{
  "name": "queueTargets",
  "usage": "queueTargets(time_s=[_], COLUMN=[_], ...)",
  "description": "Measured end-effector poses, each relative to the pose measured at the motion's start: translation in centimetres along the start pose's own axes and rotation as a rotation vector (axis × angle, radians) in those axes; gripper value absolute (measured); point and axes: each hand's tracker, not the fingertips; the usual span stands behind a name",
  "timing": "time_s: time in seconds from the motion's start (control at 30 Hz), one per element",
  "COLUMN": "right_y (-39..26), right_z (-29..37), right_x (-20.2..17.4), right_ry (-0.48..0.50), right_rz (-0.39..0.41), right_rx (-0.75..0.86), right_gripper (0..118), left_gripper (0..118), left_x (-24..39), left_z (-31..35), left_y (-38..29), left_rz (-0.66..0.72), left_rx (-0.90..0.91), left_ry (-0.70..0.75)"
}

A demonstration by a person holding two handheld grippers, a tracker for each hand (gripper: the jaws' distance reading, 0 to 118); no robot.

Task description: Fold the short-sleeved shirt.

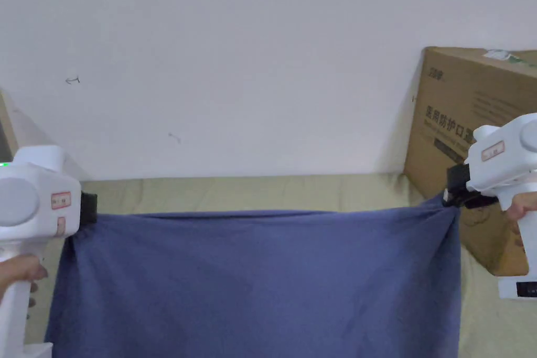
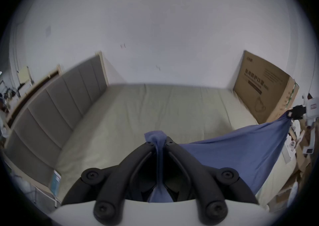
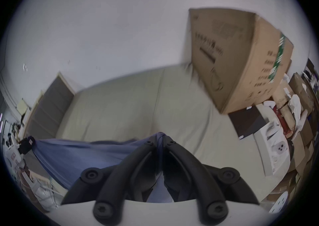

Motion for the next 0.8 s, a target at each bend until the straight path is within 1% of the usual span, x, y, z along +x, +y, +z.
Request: queueTargets(time_s=[0.07, 0.13, 0.17, 0.2, 0.23, 0.3, 0.33, 0.4, 0.47, 0.5, 0.53, 0.6, 0.63, 0.67, 0.73, 0.77, 0.8], right_y=[2.0, 3.7, 4.5, 5.4, 6.3, 8.5, 9.6, 12.4, 15.0, 16.4, 17.8, 20.2, 21.3, 22.3, 24.5, 25.2, 25.8], right_z=[2.3, 4.3, 5.3, 5.8, 6.1, 7.1, 7.3, 7.7, 8.0, 7.9, 8.0, 8.1, 8.3, 8.6, 9.5, 10.1, 10.6], right_x=[0.7, 0.6, 0.2, -0.1, -0.4, -1.1, -1.4, -2.4, -3.8, -4.6, -5.4, -7.1, -7.8, -8.4, -9.5, -10.1, -10.7], right_ry=[0.053, 0.104, 0.107, 0.107, 0.118, 0.143, 0.156, 0.15, 0.147, 0.119, 0.114, 0.099, 0.089, 0.105, 0.115, 0.137, 0.129], right_rz=[-0.07, -0.121, -0.132, -0.119, -0.129, -0.173, -0.19, -0.204, -0.2, -0.192, -0.179, -0.16, -0.164, -0.178, -0.189, -0.19, -0.173], right_rx=[0.039, 0.077, 0.113, 0.111, 0.125, 0.155, 0.17, 0.214, 0.245, 0.277, 0.29, 0.323, 0.329, 0.363, 0.387, 0.433, 0.431], right_gripper=[6, 6, 6, 6, 6, 6, 6, 6, 6, 6, 6, 6, 6, 6, 6, 6, 6], left_gripper=[5, 5, 5, 5, 5, 5, 5, 5, 5, 5, 5, 5, 5, 5, 5, 5, 5], left_x=[0.0, -0.3, -0.3, -0.2, 0.0, 0.2, 0.1, -0.2, -0.3, -0.4, -0.4, -0.5, -0.4, -0.2, 0.1, 0.2, 0.2], left_z=[1.0, 2.2, 2.6, 3.1, 3.4, 3.7, 3.7, 3.2, 2.2, 1.6, 1.1, 0.5, 0.4, 0.5, 0.2, 0.0, 0.0], left_y=[2.7, 5.2, 6.5, 7.5, 8.3, 10.4, 11.3, 13.6, 16.0, 17.5, 19.1, 21.7, 22.9, 23.9, 25.9, 26.8, 27.6], left_rz=[-0.043, -0.026, -0.022, -0.033, -0.036, -0.061, -0.048, -0.042, -0.054, -0.052, -0.069, -0.052, -0.068, -0.052, -0.12, -0.127, -0.181], left_rx=[0.04, 0.062, 0.089, 0.119, 0.138, 0.17, 0.179, 0.198, 0.215, 0.226, 0.224, 0.26, 0.286, 0.327, 0.358, 0.384, 0.381], left_ry=[0.052, 0.015, 0.014, 0.025, 0.038, 0.075, 0.073, 0.074, 0.094, 0.11, 0.118, 0.142, 0.158, 0.188, 0.246, 0.266, 0.277])
